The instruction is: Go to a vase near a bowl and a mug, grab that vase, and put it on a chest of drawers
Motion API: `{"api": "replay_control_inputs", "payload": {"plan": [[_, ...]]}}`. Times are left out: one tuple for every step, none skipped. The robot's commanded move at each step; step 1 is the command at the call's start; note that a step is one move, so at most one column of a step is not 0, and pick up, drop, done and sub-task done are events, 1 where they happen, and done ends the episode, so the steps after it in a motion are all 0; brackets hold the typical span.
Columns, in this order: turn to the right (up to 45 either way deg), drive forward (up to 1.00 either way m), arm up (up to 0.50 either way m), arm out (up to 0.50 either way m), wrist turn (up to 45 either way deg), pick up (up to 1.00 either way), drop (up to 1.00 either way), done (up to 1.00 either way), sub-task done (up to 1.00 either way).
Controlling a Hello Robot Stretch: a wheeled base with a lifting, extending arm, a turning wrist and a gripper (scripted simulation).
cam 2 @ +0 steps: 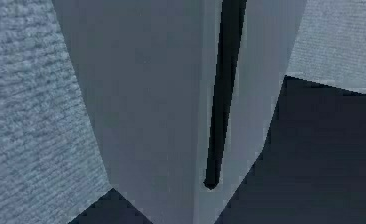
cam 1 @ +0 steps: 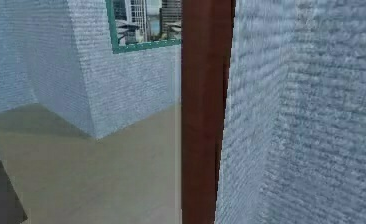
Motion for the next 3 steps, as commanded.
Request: {"api": "replay_control_inputs", "payload": {"plan": [[-45.0,0.00,0.00,0.00,0.0,0.00,0.00,0.00,0.00],[0.0,0.30,0.00,0.00,0.0,0.00,0.00,0.00,0.00],[45.0,0.00,0.00,0.00,0.0,0.00,0.00,0.00,0.00]]}}
